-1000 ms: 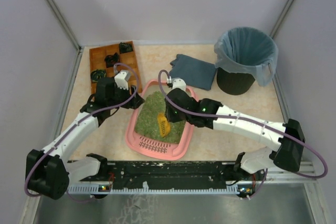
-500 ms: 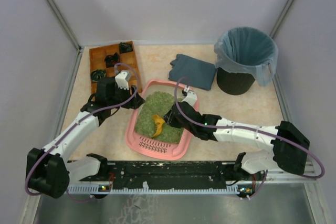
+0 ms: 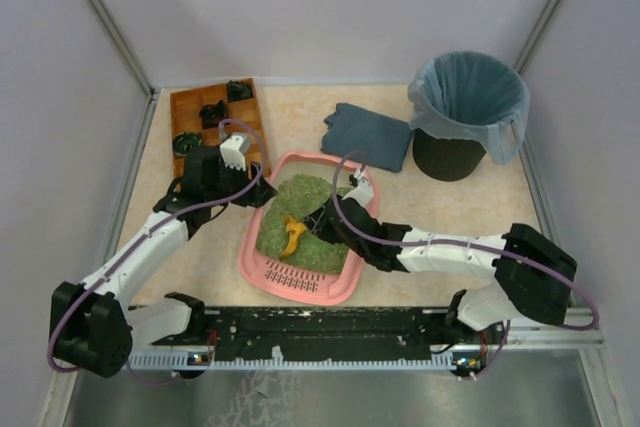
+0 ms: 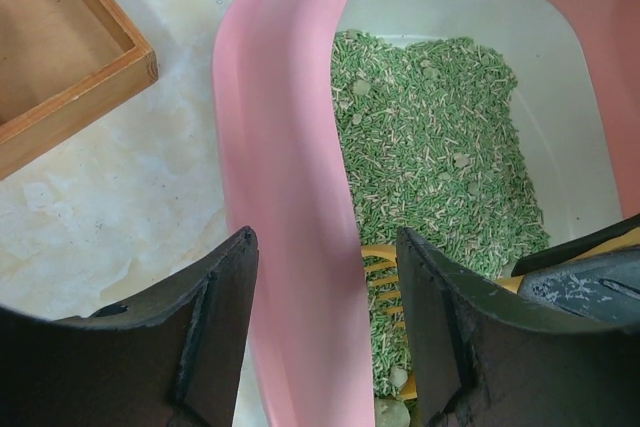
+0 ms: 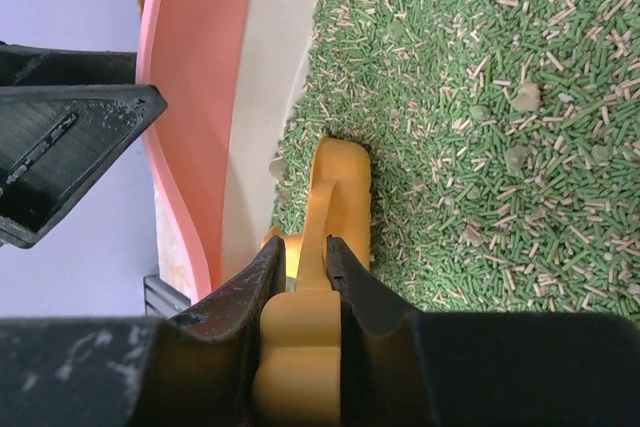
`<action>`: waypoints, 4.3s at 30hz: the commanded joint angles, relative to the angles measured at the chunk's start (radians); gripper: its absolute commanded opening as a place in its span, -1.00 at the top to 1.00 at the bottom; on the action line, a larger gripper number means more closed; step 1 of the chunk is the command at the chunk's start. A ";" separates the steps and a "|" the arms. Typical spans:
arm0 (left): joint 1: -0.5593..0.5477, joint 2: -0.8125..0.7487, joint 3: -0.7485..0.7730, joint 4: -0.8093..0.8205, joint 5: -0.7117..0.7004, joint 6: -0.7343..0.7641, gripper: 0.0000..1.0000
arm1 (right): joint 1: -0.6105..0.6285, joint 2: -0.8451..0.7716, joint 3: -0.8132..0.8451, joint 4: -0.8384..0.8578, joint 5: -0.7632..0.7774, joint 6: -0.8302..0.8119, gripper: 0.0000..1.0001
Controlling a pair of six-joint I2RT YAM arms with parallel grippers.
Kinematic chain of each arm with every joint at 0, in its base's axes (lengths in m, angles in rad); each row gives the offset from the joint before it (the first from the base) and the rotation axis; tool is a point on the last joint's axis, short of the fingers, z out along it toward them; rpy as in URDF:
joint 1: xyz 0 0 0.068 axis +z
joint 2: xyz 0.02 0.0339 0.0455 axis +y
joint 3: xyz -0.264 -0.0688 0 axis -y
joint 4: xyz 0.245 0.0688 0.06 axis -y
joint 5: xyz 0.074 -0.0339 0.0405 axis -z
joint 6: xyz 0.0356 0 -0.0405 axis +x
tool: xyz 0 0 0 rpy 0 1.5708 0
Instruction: Clean the litter box
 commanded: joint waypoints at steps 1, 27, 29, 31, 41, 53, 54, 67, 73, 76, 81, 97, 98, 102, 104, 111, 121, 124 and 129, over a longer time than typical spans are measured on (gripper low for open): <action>0.006 -0.002 0.027 -0.006 0.021 0.015 -0.27 | -0.022 -0.005 -0.037 0.095 -0.039 0.038 1.00; 0.006 0.006 0.033 -0.009 0.021 0.016 -0.26 | -0.139 -0.431 -0.035 -0.215 0.180 -0.246 1.00; 0.005 0.008 0.034 -0.010 0.021 0.016 -0.26 | -0.140 -0.431 -0.007 -0.244 0.189 -0.295 1.00; 0.007 0.008 0.034 -0.010 0.022 0.017 -0.25 | -0.140 -0.427 0.020 -0.269 0.191 -0.339 1.00; 0.005 0.006 0.036 -0.011 0.019 0.016 -0.25 | -0.140 -0.325 0.214 -0.380 0.166 -0.622 1.00; 0.005 0.010 0.038 -0.014 0.019 0.018 -0.24 | -0.137 -0.119 0.538 -0.685 0.081 -0.760 1.00; 0.005 0.011 0.039 -0.014 0.019 0.018 -0.24 | -0.138 -0.092 0.567 -0.729 0.072 -0.745 1.00; 0.005 0.017 0.039 -0.019 0.019 0.020 -0.24 | -0.138 0.103 0.556 -0.789 -0.019 -0.559 1.00; 0.005 0.023 0.040 -0.019 0.022 0.020 -0.23 | -0.139 0.046 0.311 -0.412 -0.243 -0.388 1.00; 0.005 0.025 0.039 -0.019 0.024 0.020 -0.22 | -0.139 0.025 0.229 -0.277 -0.296 -0.300 1.00; 0.005 0.026 0.040 -0.020 0.025 0.019 -0.22 | -0.140 0.003 0.124 -0.118 -0.318 -0.177 1.00; 0.005 0.026 0.040 -0.022 0.028 0.021 -0.21 | -0.175 -0.090 0.092 -0.153 -0.101 -0.176 1.00; 0.006 0.026 0.040 -0.022 0.028 0.020 -0.21 | -0.179 -0.110 0.086 -0.147 -0.085 -0.187 1.00; 0.006 0.025 0.042 -0.022 0.027 0.021 -0.20 | -0.183 -0.195 0.090 -0.140 -0.014 -0.264 1.00; 0.005 0.027 0.041 -0.023 0.029 0.021 -0.20 | -0.183 -0.224 0.103 -0.162 0.026 -0.306 1.00; 0.005 0.029 0.042 -0.022 0.028 0.020 -0.19 | -0.184 -0.239 0.194 -0.314 0.084 -0.497 1.00; 0.006 0.031 0.043 -0.023 0.024 0.021 -0.18 | -0.136 -0.167 0.407 -0.491 -0.041 -0.962 1.00; 0.006 0.028 0.044 -0.022 0.019 0.020 -0.18 | -0.134 -0.167 0.429 -0.503 -0.202 -1.069 1.00; 0.006 0.025 0.041 -0.022 0.012 0.018 -0.18 | -0.134 -0.132 0.450 -0.506 -0.510 -1.131 1.00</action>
